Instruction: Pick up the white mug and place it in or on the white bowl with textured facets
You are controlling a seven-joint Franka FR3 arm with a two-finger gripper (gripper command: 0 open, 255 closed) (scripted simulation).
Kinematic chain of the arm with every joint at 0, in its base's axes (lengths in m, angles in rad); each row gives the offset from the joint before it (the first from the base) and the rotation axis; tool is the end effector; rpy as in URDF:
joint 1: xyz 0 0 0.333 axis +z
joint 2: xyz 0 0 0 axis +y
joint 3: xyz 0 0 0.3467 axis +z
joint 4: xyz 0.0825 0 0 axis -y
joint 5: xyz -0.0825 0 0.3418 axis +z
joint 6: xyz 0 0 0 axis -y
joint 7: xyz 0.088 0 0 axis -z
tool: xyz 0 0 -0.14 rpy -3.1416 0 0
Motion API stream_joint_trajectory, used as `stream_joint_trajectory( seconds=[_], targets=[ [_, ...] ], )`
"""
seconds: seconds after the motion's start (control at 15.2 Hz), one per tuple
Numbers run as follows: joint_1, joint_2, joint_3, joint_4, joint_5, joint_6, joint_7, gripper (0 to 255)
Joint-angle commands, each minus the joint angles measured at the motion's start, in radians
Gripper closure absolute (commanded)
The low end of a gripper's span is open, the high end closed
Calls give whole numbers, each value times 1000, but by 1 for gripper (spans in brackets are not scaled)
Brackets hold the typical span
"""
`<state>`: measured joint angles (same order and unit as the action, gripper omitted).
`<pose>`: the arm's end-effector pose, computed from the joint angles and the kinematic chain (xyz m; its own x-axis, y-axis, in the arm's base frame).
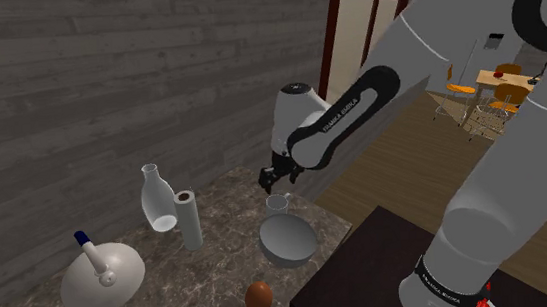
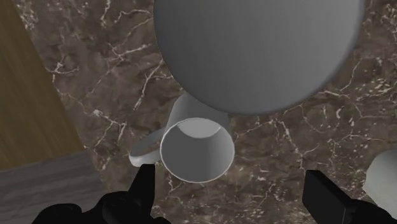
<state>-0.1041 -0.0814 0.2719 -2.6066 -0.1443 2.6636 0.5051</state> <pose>0.4191 0.0725 0.3261 0.9651 -0.2062 0.1615 -0.2136 -0.9765 0.0299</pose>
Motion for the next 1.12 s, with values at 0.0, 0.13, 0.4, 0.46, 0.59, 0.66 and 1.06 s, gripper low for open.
stream_joint_trajectory(
  seconds=[0.0,0.13,0.4,0.46,0.59,0.66,1.06],
  targets=[
    [-17,96,10,33,-96,61,104,0],
    [-17,190,-5,71,-211,109,218,0],
    [41,344,-87,155,-387,172,400,0],
    [49,360,-98,160,-402,182,412,0],
    [63,392,-120,173,-431,201,435,0],
    [70,408,-131,180,-445,210,446,0],
    [97,464,-170,205,-490,243,484,0]
  ],
)
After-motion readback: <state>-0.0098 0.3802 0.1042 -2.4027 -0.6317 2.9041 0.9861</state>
